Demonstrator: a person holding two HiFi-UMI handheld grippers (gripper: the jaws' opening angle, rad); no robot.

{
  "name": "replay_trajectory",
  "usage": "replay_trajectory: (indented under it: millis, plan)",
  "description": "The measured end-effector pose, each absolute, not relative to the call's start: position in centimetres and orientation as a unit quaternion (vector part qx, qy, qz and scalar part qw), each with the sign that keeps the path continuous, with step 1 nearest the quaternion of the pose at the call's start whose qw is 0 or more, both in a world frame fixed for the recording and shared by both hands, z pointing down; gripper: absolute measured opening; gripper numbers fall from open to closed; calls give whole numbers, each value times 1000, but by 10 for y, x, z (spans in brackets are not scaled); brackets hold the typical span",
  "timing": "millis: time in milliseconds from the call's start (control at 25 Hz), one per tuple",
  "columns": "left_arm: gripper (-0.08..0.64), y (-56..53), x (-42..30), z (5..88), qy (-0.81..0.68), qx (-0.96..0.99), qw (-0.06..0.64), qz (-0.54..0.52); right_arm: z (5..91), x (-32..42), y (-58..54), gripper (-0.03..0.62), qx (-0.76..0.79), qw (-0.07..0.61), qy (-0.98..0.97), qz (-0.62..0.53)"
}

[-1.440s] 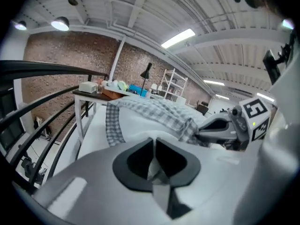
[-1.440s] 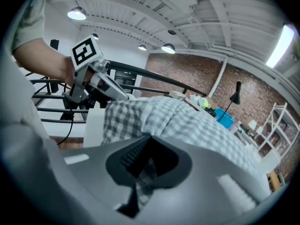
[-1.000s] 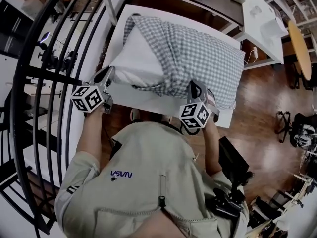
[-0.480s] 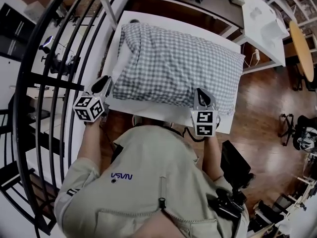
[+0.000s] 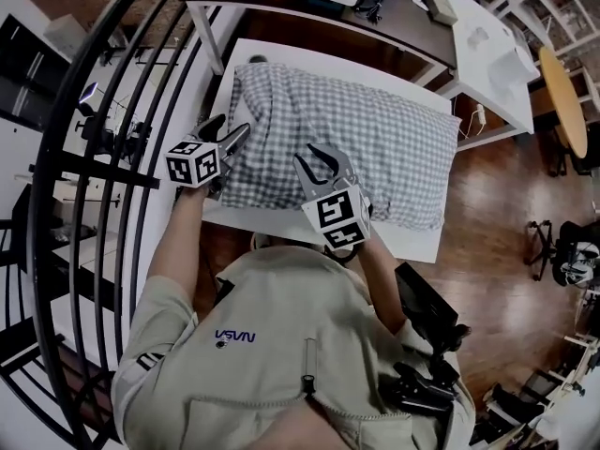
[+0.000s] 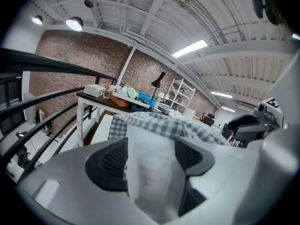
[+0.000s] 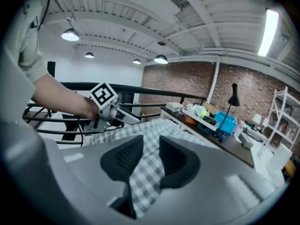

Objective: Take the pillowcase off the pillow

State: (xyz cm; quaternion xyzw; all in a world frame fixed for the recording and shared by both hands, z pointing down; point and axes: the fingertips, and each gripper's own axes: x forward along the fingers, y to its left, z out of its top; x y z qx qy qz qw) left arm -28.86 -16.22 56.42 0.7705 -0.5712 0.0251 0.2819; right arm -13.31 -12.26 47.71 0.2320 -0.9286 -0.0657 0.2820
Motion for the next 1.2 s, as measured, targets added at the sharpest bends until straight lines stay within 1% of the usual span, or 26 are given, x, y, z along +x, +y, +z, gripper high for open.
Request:
replay_trajectory:
  millis: [80, 120, 160, 240, 320, 360, 440, 480, 560, 600, 680, 720, 760, 800, 880, 1000, 1120, 1200]
  plan:
    - [348, -181, -277, 573, -536, 781, 319, 9, 478, -146, -124, 107, 226, 291, -927, -70]
    - [351, -186, -271, 578, -518, 786, 338, 3, 480, -151, -125, 107, 226, 294, -926, -69]
    - [336, -188, -266, 581, -502, 790, 351, -1, 482, -156, -126, 107, 227, 297, -925, -66]
    - [262, -183, -258, 581, -484, 800, 355, 1, 483, -163, -130, 107, 236, 300, -922, -59]
    - [164, -173, -248, 574, -484, 811, 329, 12, 482, -170, -139, 107, 246, 300, -921, -47]
    - [127, -168, -243, 569, -488, 816, 310, 19, 483, -174, -143, 108, 246, 298, -922, -35]
    - [83, -157, -230, 559, -495, 824, 274, 29, 490, -185, -149, 165, 238, 298, -924, -3]
    - [71, -152, -223, 553, -497, 827, 260, 31, 495, -190, -151, 178, 233, 302, -924, 7]
    - [57, -143, -213, 541, -500, 833, 235, 29, 507, -196, -156, 181, 228, 316, -921, 14]
    - [49, -140, -210, 536, -502, 835, 224, 28, 511, -198, -157, 176, 227, 325, -918, 13]
    - [43, -136, -210, 528, -511, 834, 206, 26, 514, -199, -160, 125, 222, 345, -912, 3]
    - [41, -135, -212, 526, -517, 831, 202, 20, 513, -198, -164, 95, 224, 352, -909, -7]
    - [38, -134, -216, 524, -523, 828, 200, 11, 509, -195, -169, 40, 231, 355, -906, -18]
    - [38, -131, -219, 522, -528, 826, 200, 0, 504, -190, -175, 17, 244, 356, -902, -29]
    - [37, -122, -223, 518, -534, 822, 197, -16, 496, -171, -192, 12, 282, 356, -890, -44]
    - [34, -109, -229, 511, -540, 817, 196, -44, 491, -116, -234, 11, 363, 362, -857, -46]
    - [34, -99, -235, 517, -545, 807, 214, -73, 512, -55, -269, 11, 420, 380, -824, -7]
    - [37, -92, -230, 531, -540, 807, 230, -63, 537, -34, -268, 12, 424, 388, -818, 17]
